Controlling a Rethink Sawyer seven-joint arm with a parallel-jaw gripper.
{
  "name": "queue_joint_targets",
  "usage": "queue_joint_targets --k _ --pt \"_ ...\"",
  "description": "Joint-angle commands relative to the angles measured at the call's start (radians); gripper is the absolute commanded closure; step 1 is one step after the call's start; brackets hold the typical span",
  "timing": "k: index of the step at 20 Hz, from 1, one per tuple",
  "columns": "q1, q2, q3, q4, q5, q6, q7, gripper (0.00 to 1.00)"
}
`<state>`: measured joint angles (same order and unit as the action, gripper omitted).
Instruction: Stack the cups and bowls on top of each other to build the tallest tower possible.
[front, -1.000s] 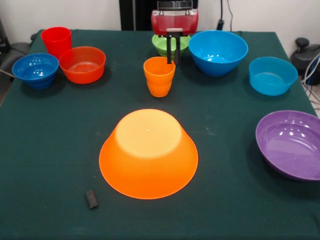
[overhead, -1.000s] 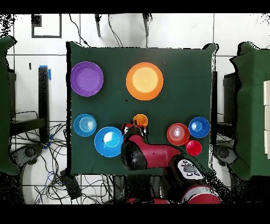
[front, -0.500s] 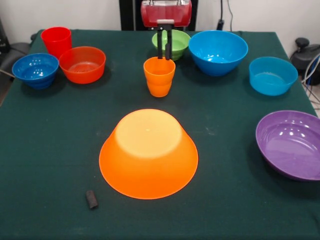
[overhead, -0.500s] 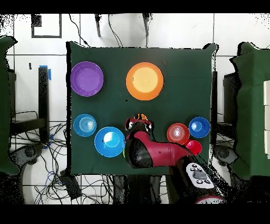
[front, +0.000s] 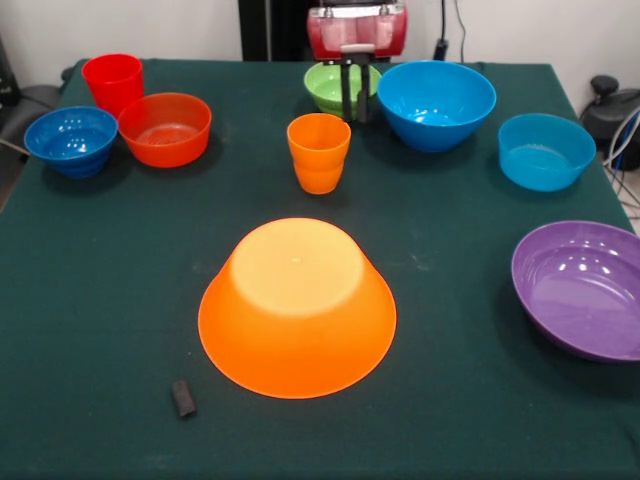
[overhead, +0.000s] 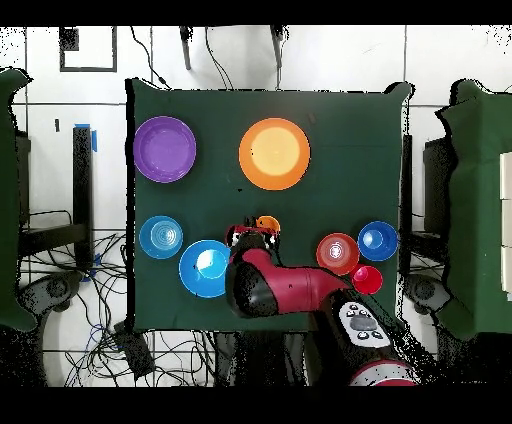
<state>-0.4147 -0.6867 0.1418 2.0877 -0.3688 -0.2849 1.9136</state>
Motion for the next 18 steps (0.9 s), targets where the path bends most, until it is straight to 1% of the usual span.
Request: queue_joint_targets --k 1,4,6,8,9,11,14,16,17,18 --pt "0.051 -0.042 0.056 0.042 0.070 0.116 0.172 1.00" --pt "0.106 -0.126 0.022 0.055 0.126 0.210 0.161 1.00" --pt "0.138 -0.143 0.004 0.044 0.151 0.256 0.145 1.00" --pt "0.160 -0.147 -0.007 0.042 0.179 0.278 0.149 1.00" --pt "0.180 -0.150 -0.022 0.039 0.196 0.283 0.149 0.00" --pt "0.192 -0.152 -0.028 0.043 0.234 0.299 0.179 0.00" --pt "0.265 -0.146 -0.095 0.040 0.258 0.276 0.185 0.00" --pt "0.325 -0.153 -0.150 0.032 0.281 0.312 0.177 0.00" --pt "0.335 -0.157 -0.149 0.045 0.290 0.306 0.185 0.00" --pt "0.349 -0.154 -0.152 0.058 0.285 0.268 0.186 0.00"
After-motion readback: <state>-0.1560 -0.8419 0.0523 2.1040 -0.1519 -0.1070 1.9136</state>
